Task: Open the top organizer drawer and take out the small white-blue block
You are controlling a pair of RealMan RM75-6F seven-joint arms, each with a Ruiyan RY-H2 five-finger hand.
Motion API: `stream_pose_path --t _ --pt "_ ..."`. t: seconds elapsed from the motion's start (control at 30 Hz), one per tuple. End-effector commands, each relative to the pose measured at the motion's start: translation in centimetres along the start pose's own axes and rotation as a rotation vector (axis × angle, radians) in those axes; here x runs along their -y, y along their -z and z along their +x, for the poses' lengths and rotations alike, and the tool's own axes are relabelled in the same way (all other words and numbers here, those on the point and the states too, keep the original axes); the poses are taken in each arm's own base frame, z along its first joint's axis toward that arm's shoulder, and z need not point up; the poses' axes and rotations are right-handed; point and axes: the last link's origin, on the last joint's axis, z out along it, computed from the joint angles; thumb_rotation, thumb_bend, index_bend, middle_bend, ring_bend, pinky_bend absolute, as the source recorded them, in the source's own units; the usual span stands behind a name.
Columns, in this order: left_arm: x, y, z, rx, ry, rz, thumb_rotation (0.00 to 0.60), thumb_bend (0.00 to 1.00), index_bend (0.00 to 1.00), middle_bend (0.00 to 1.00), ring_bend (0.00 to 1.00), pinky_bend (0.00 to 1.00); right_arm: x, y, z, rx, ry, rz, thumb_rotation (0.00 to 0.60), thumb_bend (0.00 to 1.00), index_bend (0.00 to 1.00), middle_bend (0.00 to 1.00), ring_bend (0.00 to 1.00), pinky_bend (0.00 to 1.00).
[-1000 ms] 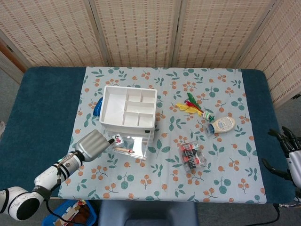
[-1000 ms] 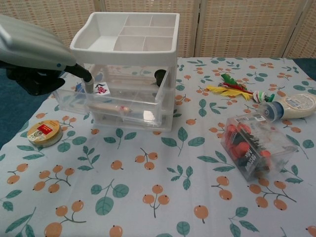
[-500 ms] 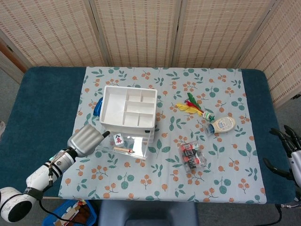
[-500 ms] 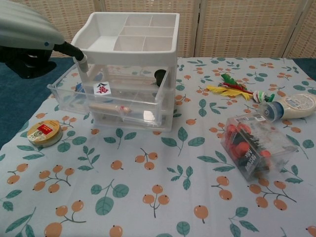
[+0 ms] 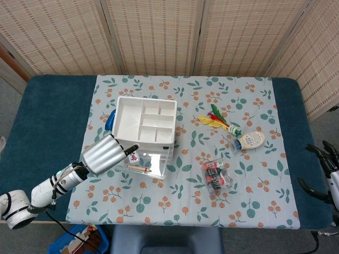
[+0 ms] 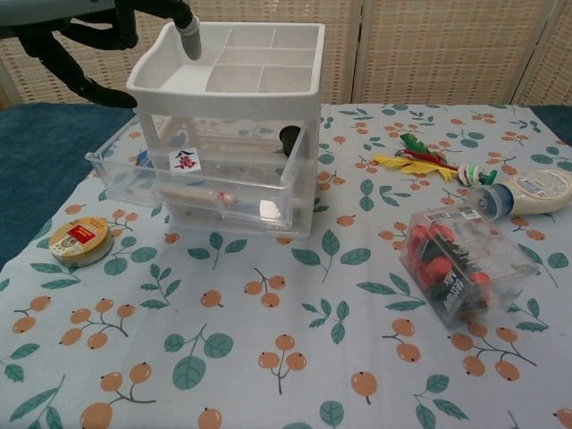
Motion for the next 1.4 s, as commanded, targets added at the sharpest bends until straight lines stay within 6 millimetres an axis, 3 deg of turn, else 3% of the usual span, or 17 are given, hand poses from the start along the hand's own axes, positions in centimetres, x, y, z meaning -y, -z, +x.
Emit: stream_pose_path --t 0.03,0.7,0.93,1.4 --pt "-0.3 -0.4 -0.4 -0.079 0.018 -0.018 0.6 0.09 0.36 0.97 1.0 1.0 -0.1 0.0 0.0 0.002 0.0 -0.003 0.6 0.29 0.07 0.21 0.08 0.13" --pt "-0.8 -2.6 -1.9 0.001 -0.104 -0.203 0.6 0.08 0.36 0.97 1.0 1.0 0.1 -0.4 0.2 0.0 0.003 0.004 0.6 0.29 0.07 0.21 0.08 0.13" --pt "-0.4 -3.2 -3.4 0.048 -0.172 -0.233 0.6 0.08 0.36 0.97 1.0 1.0 0.2 -0.3 0.1 0.003 0.004 0.0 0.6 0.29 0.07 0.21 0.08 0.13" --pt "0.2 -1.6 -4.8 0.124 -0.182 -0.226 0.6 0.08 0.33 0.97 1.0 1.0 0.2 -0.5 -0.3 0.014 0.002 -0.001 0.6 0.29 0.07 0.21 0.08 0.13"
